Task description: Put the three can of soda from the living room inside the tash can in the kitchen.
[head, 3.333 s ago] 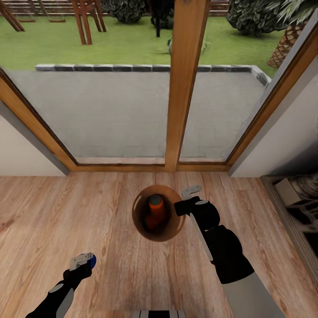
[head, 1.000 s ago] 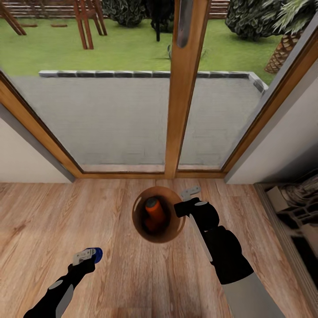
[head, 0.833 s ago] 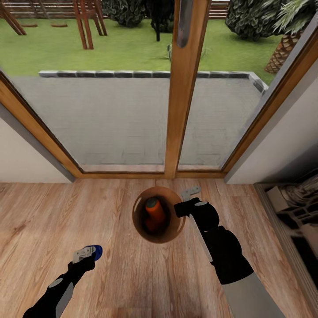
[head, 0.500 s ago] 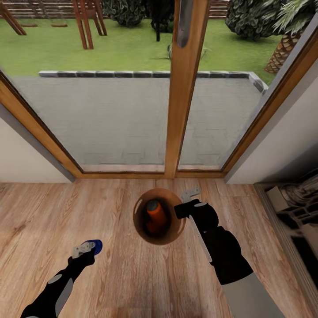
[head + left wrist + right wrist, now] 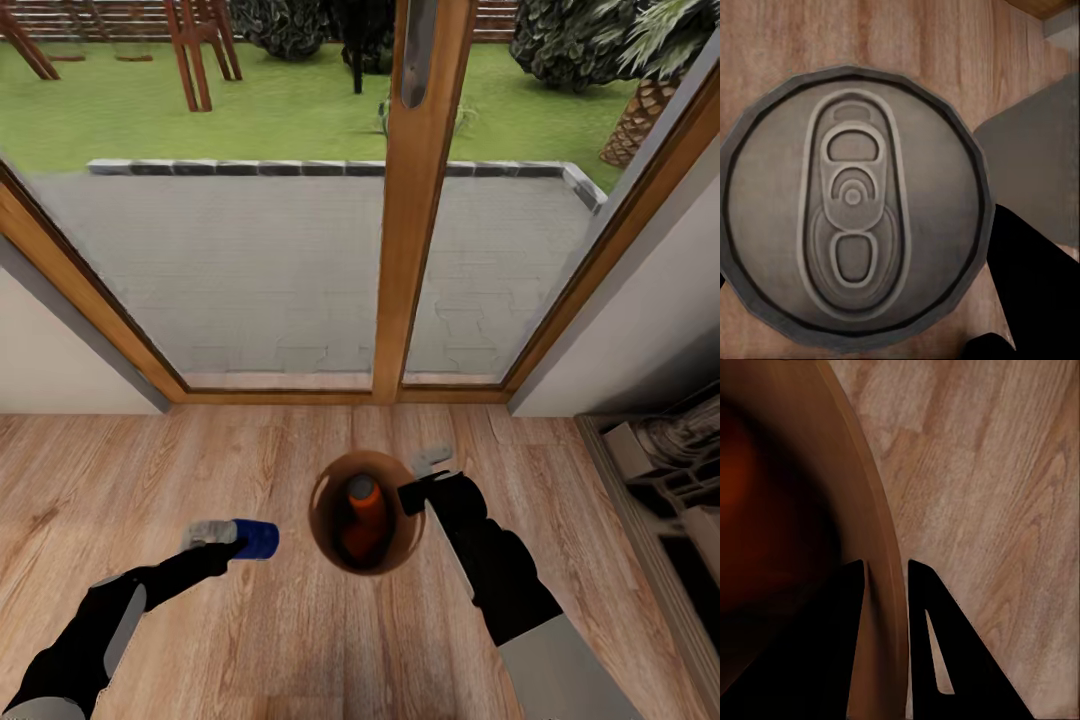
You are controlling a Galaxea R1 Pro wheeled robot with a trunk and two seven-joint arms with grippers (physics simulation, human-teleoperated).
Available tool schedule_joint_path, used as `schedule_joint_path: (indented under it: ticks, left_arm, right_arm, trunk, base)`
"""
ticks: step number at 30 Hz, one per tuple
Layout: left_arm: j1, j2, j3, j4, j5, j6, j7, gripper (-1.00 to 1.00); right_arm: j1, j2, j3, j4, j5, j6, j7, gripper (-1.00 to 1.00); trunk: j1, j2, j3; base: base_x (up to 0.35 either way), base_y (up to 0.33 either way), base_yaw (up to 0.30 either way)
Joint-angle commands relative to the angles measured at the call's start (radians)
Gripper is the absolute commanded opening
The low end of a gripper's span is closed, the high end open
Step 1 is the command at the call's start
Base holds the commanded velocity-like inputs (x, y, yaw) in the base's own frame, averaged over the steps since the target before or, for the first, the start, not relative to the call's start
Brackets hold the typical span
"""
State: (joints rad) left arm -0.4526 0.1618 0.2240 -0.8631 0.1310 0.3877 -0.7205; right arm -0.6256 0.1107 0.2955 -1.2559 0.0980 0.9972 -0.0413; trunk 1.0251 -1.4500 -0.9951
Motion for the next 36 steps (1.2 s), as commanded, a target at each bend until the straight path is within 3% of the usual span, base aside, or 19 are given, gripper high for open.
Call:
schedule_joint_path:
  ticks: [1, 5, 8, 15, 21, 25, 32, 36]
  left_arm:
    - [0.000, 0.004, 0.000, -0.013, -0.001, 0.033, -0.023, -1.00]
    - [0.000, 0.015, 0.000, -0.077, -0.001, 0.110, -0.079, -1.00]
    - [0.000, 0.016, 0.001, -0.099, -0.002, 0.143, -0.083, -1.00]
    - [0.000, 0.031, 0.000, -0.116, -0.001, 0.167, -0.089, -1.00]
    - [0.000, 0.041, -0.001, -0.120, 0.000, 0.190, -0.176, -1.00]
    - [0.000, 0.054, -0.001, -0.134, 0.000, 0.234, -0.271, -1.00]
    - [0.000, 0.060, -0.002, -0.170, 0.001, 0.254, -0.323, -1.00]
    - [0.000, 0.060, -0.002, -0.181, 0.001, 0.303, -0.375, -1.00]
  right_arm:
    - [-0.001, 0.000, 0.001, 0.015, -0.017, -0.001, -0.009, -1.00]
    - [-0.001, -0.002, 0.001, 0.053, -0.017, -0.005, -0.060, -1.00]
    - [-0.001, -0.009, 0.001, 0.056, -0.017, -0.006, -0.064, -1.00]
    - [-0.001, -0.025, 0.001, 0.059, -0.017, -0.006, -0.067, -1.00]
    - [0.000, -0.036, 0.001, 0.103, -0.018, -0.009, -0.068, -1.00]
    - [0.000, -0.037, 0.001, 0.137, -0.018, -0.057, -0.068, -1.00]
    - [-0.001, -0.037, 0.001, 0.177, -0.018, -0.076, -0.068, -1.00]
    - [-0.001, -0.037, 0.001, 0.182, -0.018, -0.079, -0.068, -1.00]
  trunk:
    - [0.000, 0.000, 0.000]
    - [0.000, 0.000, 0.000]
    - [0.000, 0.000, 0.000]
    - [0.000, 0.000, 0.000]
    - [0.000, 0.000, 0.000]
    - [0.000, 0.000, 0.000]
    - [0.000, 0.000, 0.000]
    - [0.000, 0.000, 0.000]
  base:
    - [0.000, 0.000, 0.000]
    - [0.000, 0.000, 0.000]
    - [0.000, 0.000, 0.000]
    - [0.000, 0.000, 0.000]
    - [0.000, 0.000, 0.000]
    - [0.000, 0.000, 0.000]
    - [0.000, 0.000, 0.000]
    - [0.000, 0.000, 0.000]
